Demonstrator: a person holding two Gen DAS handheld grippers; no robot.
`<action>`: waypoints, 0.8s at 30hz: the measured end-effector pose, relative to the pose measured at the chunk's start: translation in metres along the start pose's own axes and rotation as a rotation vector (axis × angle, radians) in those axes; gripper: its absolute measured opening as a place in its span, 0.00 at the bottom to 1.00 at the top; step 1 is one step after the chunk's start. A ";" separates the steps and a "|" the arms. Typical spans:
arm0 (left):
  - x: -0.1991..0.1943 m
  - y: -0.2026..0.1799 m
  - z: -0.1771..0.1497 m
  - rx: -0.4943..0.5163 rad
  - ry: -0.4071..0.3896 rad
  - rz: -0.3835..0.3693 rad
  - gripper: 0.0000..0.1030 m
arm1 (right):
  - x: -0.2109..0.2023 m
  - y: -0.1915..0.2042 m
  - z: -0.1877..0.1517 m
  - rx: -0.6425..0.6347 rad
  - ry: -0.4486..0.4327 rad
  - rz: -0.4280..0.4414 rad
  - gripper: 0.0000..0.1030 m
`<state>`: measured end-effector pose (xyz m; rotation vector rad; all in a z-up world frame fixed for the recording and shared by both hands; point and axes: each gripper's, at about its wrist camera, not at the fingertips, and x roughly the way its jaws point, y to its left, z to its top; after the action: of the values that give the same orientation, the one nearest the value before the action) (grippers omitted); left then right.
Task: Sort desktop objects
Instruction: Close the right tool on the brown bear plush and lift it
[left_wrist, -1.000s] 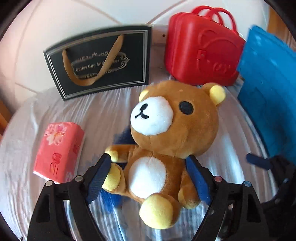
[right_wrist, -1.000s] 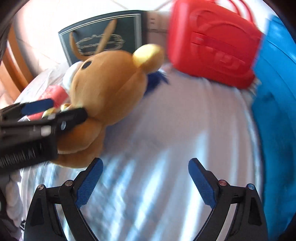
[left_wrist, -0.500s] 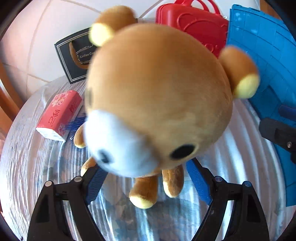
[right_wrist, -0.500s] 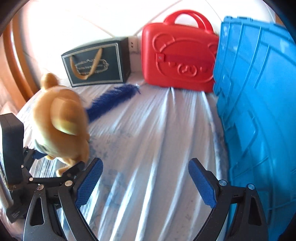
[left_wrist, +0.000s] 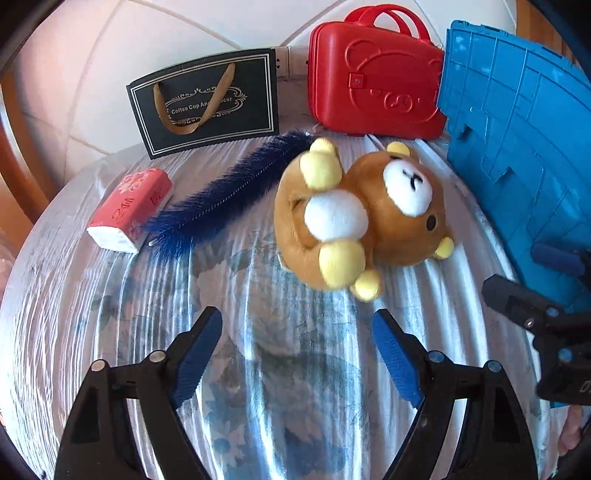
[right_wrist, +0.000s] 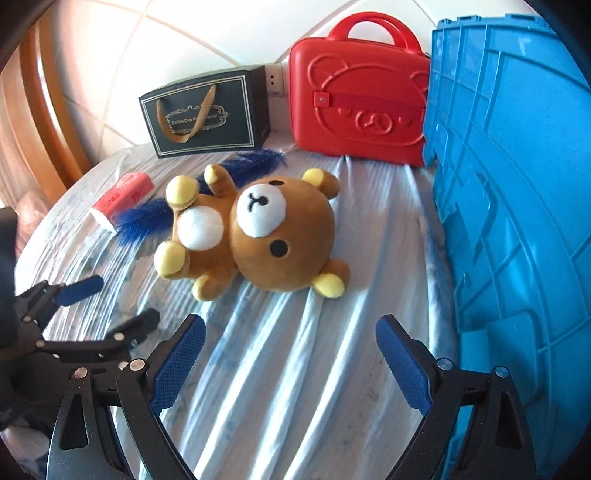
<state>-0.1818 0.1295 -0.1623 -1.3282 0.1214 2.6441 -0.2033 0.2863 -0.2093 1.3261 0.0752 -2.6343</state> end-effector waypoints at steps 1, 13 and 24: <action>-0.002 -0.001 0.002 -0.002 -0.008 -0.005 0.81 | 0.001 -0.001 0.000 0.003 0.003 -0.001 0.92; 0.048 0.001 0.022 -0.055 0.069 -0.031 0.81 | 0.033 -0.012 0.027 0.040 0.008 0.018 0.92; 0.103 0.013 0.037 -0.059 0.103 -0.108 0.97 | 0.105 -0.007 0.054 0.053 0.067 0.010 1.00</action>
<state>-0.2734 0.1347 -0.2227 -1.4465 -0.0153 2.5091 -0.3083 0.2702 -0.2609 1.4274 0.0085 -2.6007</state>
